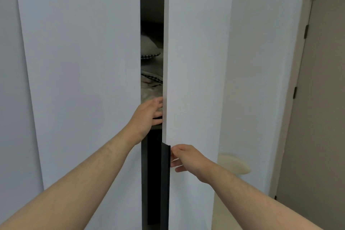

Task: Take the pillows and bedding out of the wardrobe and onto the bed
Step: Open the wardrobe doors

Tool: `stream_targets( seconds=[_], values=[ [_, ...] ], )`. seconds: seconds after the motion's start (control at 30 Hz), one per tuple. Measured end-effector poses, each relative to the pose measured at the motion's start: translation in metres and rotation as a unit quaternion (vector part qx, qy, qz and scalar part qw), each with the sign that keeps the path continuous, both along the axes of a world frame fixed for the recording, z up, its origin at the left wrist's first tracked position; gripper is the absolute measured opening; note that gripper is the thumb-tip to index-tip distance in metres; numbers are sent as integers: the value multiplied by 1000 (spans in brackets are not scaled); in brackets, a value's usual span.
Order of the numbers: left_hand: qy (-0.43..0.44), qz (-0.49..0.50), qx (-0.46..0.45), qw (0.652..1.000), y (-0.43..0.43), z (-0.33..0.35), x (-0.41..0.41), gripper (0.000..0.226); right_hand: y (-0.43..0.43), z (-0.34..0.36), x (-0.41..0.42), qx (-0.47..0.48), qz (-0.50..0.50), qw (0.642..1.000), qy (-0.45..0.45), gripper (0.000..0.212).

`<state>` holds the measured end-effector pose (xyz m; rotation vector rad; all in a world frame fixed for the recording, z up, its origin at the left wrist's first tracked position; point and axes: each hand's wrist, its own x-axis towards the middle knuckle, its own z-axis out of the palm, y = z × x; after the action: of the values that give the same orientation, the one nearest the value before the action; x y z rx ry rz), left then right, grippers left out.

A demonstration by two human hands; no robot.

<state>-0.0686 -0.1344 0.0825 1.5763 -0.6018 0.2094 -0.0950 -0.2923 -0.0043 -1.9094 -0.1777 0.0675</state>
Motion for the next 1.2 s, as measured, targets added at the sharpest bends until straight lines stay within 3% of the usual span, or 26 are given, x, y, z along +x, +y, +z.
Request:
stream_targets(
  seconds=[0.2, 0.4, 0.8, 1.0, 1.2],
  values=[
    [-35, 4, -31, 999, -60, -7, -68, 35, -56, -6, -52, 8, -25, 999, -23, 33],
    [-68, -46, -12, 997, -121, -21, -107, 31, -110, -20, -93, -34, -105, 988, -109, 28],
    [-119, -74, 155, 978, -227, -37, -135, 68, -210, -18, -138, -92, -226, 957, -156, 57],
    [-126, -77, 182, 972, -250, -35, -132, 63, -238, -19, -140, -102, -241, 955, -143, 35],
    [-114, -78, 212, 967, -246, -37, -118, 57, -241, -10, -141, -145, -308, 927, -158, 23]
  ],
)
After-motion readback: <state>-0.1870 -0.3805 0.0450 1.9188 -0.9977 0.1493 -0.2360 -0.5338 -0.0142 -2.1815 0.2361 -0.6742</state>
